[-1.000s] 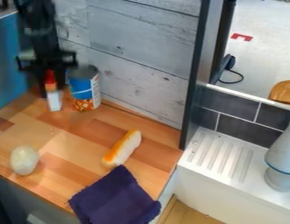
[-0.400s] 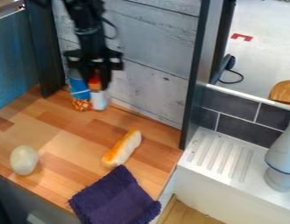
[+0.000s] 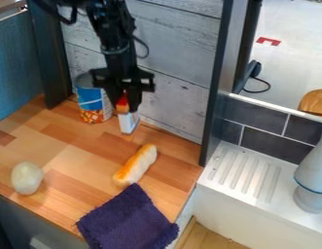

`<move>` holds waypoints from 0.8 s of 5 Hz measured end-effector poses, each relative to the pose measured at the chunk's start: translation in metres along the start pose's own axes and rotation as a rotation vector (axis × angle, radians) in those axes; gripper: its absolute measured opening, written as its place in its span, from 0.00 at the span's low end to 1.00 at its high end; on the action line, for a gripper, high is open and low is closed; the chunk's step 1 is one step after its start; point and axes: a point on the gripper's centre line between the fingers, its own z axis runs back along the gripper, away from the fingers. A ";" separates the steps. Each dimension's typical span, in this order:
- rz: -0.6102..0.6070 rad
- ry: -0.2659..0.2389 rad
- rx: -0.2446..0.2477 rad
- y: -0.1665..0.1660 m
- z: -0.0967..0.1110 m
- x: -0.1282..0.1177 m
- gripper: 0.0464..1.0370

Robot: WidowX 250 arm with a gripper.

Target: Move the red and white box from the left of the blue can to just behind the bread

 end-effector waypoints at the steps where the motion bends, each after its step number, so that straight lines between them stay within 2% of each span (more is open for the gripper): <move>1: -0.017 0.022 0.028 0.003 -0.017 -0.005 0.35; 3: -0.017 0.039 0.045 -0.001 -0.037 -0.012 0.35; 4: -0.019 0.030 0.043 -0.001 -0.038 -0.012 0.40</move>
